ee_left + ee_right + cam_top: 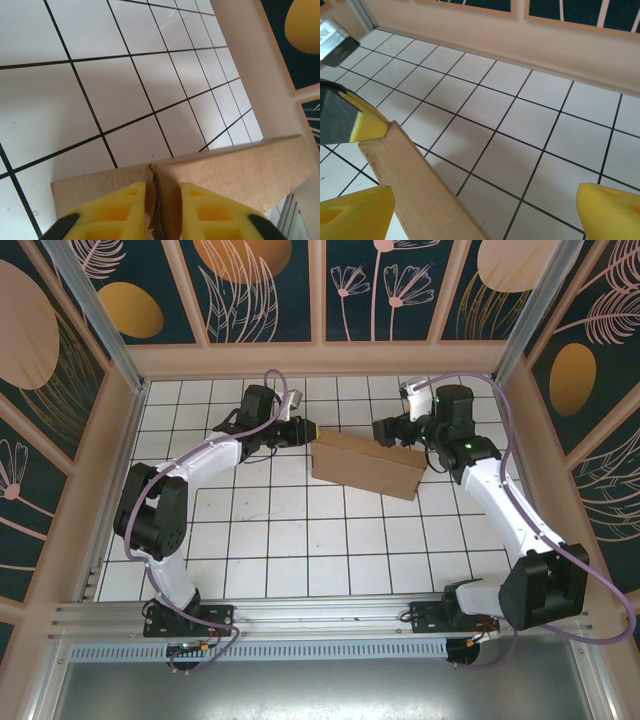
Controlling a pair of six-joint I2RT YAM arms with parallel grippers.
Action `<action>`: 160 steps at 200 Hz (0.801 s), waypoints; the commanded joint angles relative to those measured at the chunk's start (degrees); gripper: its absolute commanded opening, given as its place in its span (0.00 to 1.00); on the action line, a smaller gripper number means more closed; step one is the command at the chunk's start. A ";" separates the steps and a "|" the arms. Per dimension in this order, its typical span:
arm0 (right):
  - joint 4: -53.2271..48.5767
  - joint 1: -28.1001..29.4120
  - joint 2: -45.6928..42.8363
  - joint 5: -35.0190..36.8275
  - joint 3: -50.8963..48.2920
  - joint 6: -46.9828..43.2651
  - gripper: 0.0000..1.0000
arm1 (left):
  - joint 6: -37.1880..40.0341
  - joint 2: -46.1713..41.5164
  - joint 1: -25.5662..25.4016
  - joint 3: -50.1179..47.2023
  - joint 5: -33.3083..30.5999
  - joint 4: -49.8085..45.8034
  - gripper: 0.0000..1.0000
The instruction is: Fold the paper box
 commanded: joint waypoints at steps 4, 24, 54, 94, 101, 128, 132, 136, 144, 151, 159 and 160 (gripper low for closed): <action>-0.68 1.06 1.39 -0.18 3.58 -3.07 0.89 | 1.37 1.50 0.19 -4.55 -2.25 -4.24 0.11; -1.78 3.56 3.93 0.79 4.45 -6.32 0.86 | 1.33 1.64 0.23 -5.79 -2.04 -3.22 0.11; -3.43 8.28 10.04 4.51 7.90 -7.97 0.67 | 0.97 1.76 0.21 -6.39 -1.38 -2.41 0.13; -2.52 12.71 15.10 6.58 8.68 -11.11 0.64 | 1.17 1.24 0.19 -6.85 -1.25 -2.24 0.14; -2.68 12.80 15.78 6.19 8.51 -11.56 0.64 | 1.13 1.16 0.19 -7.00 -1.23 -2.24 0.14; -5.87 12.82 18.64 7.91 9.01 -13.64 0.59 | 1.09 0.89 0.19 -7.49 -1.18 -2.24 0.16; -6.66 12.79 19.10 8.14 9.15 -14.04 0.58 | 1.08 0.78 0.19 -7.53 -1.18 -2.17 0.16; -7.57 12.95 19.56 8.43 9.28 -14.50 0.58 | 1.08 0.76 0.19 -7.49 -1.20 -2.15 0.16; -9.36 13.21 20.59 9.16 9.61 -15.38 0.58 | 0.93 0.75 0.19 -7.61 -1.20 -1.99 0.16; -10.83 13.51 21.35 10.09 9.88 -16.14 0.58 | 0.82 0.78 0.19 -7.60 -1.07 -1.85 0.16; -12.22 14.02 22.26 11.44 9.90 -17.14 0.58 | 0.65 0.73 0.19 -7.62 -1.02 -1.71 0.16; -12.37 14.06 22.33 11.61 9.95 -17.28 0.58 | 0.60 0.72 0.19 -7.62 -1.02 -1.71 0.17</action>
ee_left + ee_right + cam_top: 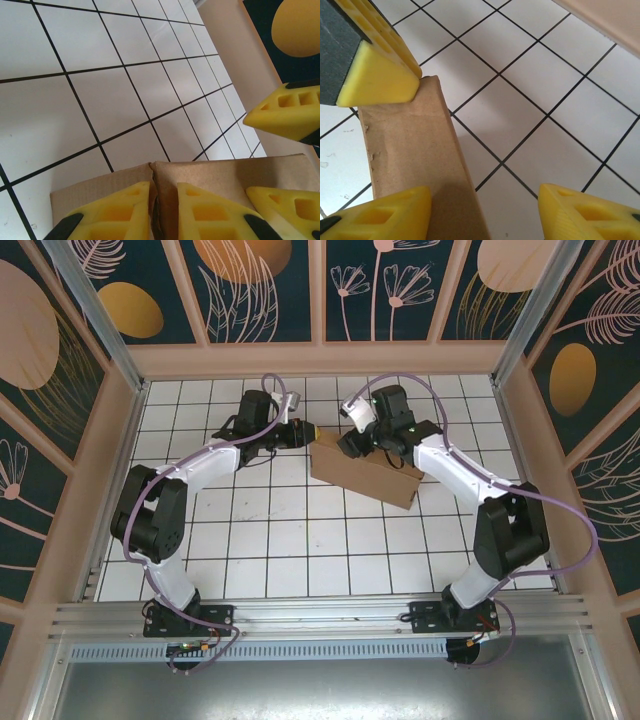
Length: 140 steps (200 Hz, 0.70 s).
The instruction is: Fold the paper box
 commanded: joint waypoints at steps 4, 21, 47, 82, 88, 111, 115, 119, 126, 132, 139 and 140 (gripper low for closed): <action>-8.10 1.29 4.12 5.72 0.75 -4.90 0.58 | 0.57 1.83 -0.01 -3.29 -1.76 -8.86 0.17; -9.24 1.78 4.55 6.97 0.99 -5.59 0.58 | 0.32 1.74 -0.01 -3.20 -1.62 -8.90 0.17; -5.76 0.73 1.58 1.05 0.94 -4.42 0.69 | 0.71 1.63 -0.01 -2.88 -1.94 -9.36 0.17; -2.89 -0.23 0.24 -8.18 3.12 -2.61 0.80 | 0.62 2.02 -0.01 -2.41 -2.01 -9.56 0.16; -2.77 -0.20 0.57 -9.67 3.73 -2.57 0.81 | 0.58 2.00 -0.01 -2.32 -2.01 -9.56 0.16; -1.72 -0.15 2.39 -13.39 5.45 -1.50 0.82 | 0.62 1.89 -0.01 -2.39 -2.03 -9.56 0.16; -1.62 -0.06 2.75 -13.62 5.78 -1.17 0.82 | 0.58 1.87 -0.01 -2.39 -2.02 -9.56 0.16; -1.60 -0.03 3.18 -13.82 6.14 -0.84 0.83 | 0.58 1.83 0.01 -2.41 -1.99 -9.56 0.16; -1.72 0.02 3.95 -14.33 6.89 -0.43 0.83 | 0.59 1.73 -0.01 -2.41 -1.95 -9.56 0.16; -1.84 0.23 4.69 -14.63 7.48 -0.38 0.83 | 0.70 1.72 0.04 -2.41 -1.96 -9.63 0.16; -1.99 0.47 5.34 -14.73 7.86 -0.50 0.83 | 0.72 1.67 -0.01 -2.50 -2.01 -9.62 0.16; -2.00 0.47 5.47 -14.69 7.91 -0.53 0.83 | 0.69 1.63 -0.01 -2.50 -1.97 -9.63 0.16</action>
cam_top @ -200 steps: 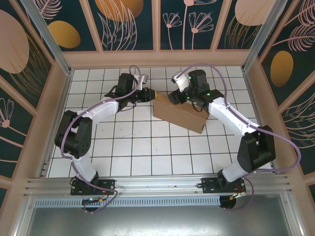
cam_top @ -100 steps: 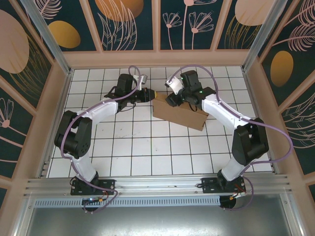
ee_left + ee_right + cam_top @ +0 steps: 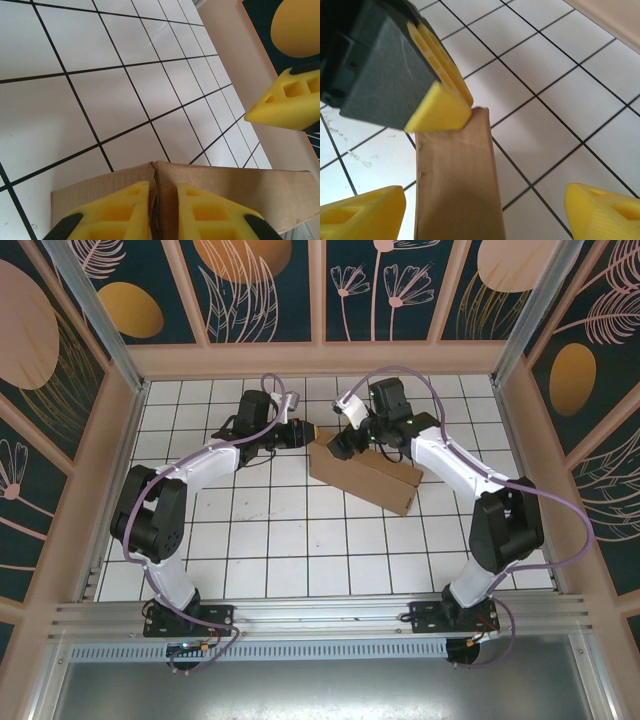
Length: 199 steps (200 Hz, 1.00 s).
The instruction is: Fold the paper box
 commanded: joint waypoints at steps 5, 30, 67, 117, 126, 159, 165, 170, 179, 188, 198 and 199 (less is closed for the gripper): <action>0.21 0.90 3.19 -3.93 3.14 1.20 0.83 | 0.69 1.69 -0.12 -2.34 -2.03 -9.73 0.16; 0.13 1.32 5.00 -3.85 3.82 0.38 0.81 | 0.78 1.39 -0.12 -2.43 -1.90 -9.74 0.17; -1.42 1.37 7.58 -4.94 5.56 -0.01 0.70 | 0.86 1.53 -0.12 -2.37 -1.89 -9.74 0.17; -3.21 1.37 8.23 -4.23 6.17 -1.80 0.57 | 0.96 1.39 -0.12 -2.27 -1.78 -9.82 0.21; -3.47 1.37 8.12 -4.30 6.21 -2.14 0.54 | 0.95 1.36 -0.12 -2.26 -1.69 -9.81 0.21; -4.37 1.37 7.72 -4.57 6.22 -3.17 0.45 | 0.90 0.93 -0.12 -2.13 -1.57 -9.65 0.27; -4.55 1.38 7.67 -4.53 6.31 -3.30 0.43 | 0.86 0.86 -0.12 -2.21 -1.64 -9.65 0.28; -4.66 1.39 7.69 -4.44 6.27 -3.39 0.43 | 0.86 0.78 -0.12 -2.26 -1.63 -9.56 0.30; -4.75 1.37 7.67 -4.24 6.20 -3.40 0.41 | 0.86 0.59 -0.12 -2.42 -1.60 -9.56 0.32; -4.75 1.37 7.64 -3.98 6.14 -3.41 0.40 | 0.87 0.45 -0.12 -2.52 -1.58 -9.48 0.34; -4.63 1.37 7.46 -3.87 6.02 -3.35 0.39 | 0.82 0.32 -0.12 -2.52 -1.55 -9.32 0.38; -4.65 1.37 7.42 -3.87 6.01 -3.37 0.39 | 0.84 0.30 -0.12 -2.57 -1.55 -9.31 0.39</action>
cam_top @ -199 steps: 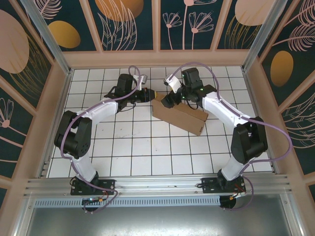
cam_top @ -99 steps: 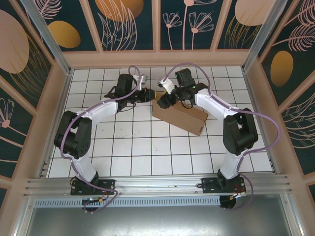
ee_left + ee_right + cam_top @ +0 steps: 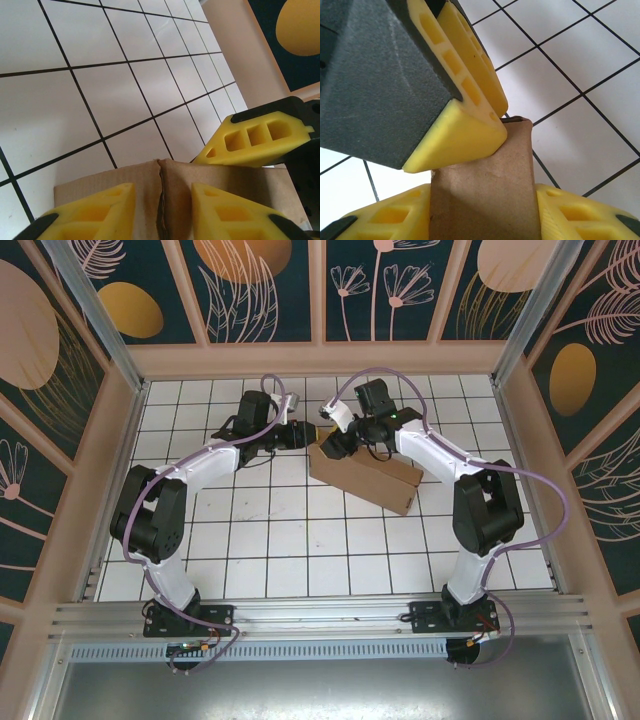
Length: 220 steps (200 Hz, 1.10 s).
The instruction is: Fold the paper box
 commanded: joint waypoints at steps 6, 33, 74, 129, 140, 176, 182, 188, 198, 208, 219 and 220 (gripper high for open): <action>-1.61 0.04 -0.48 1.34 1.40 -1.47 0.39 | 0.71 0.28 -0.12 -2.64 -1.19 -7.76 0.42; -1.39 0.03 -1.10 2.83 1.20 -1.47 0.39 | -0.88 -3.21 -0.07 -4.64 -2.35 -2.73 0.67; -0.69 -0.31 -3.80 10.90 0.23 -1.56 0.39 | -4.46 -14.13 3.63 -10.84 -13.14 5.67 0.89; 7.28 -0.14 -6.41 33.54 0.23 -0.16 0.38 | -1.66 -18.30 6.54 -14.89 -19.13 4.89 0.98; 9.36 0.22 -5.88 38.67 0.12 -1.35 0.35 | -2.04 -17.81 6.52 -15.13 -18.27 5.30 0.99; 18.13 2.14 -2.66 54.99 -3.63 -9.44 0.38 | -2.72 -17.38 6.52 -15.35 -16.90 6.12 0.99; 18.37 2.14 -1.83 56.24 -3.59 -9.94 0.38 | -2.57 -17.43 6.54 -15.47 -17.01 5.98 0.99; 17.77 2.93 -0.95 56.80 -3.21 -10.22 0.39 | -2.34 -17.64 6.56 -15.45 -17.02 5.89 0.98; 17.97 3.53 0.56 58.18 -2.80 -10.20 0.39 | -1.97 -17.94 6.60 -15.36 -17.18 5.67 0.98; 18.96 4.17 2.24 59.85 -2.65 -10.52 0.39 | -1.67 -18.17 6.60 -15.29 -17.40 5.38 0.99; 20.65 5.09 4.38 62.35 -2.99 -11.43 0.40 | -1.48 -18.41 6.61 -15.28 -17.71 5.24 0.98; 20.80 5.16 4.60 62.62 -2.99 -11.51 0.40 | -1.44 -18.38 6.63 -15.26 -17.71 5.24 0.98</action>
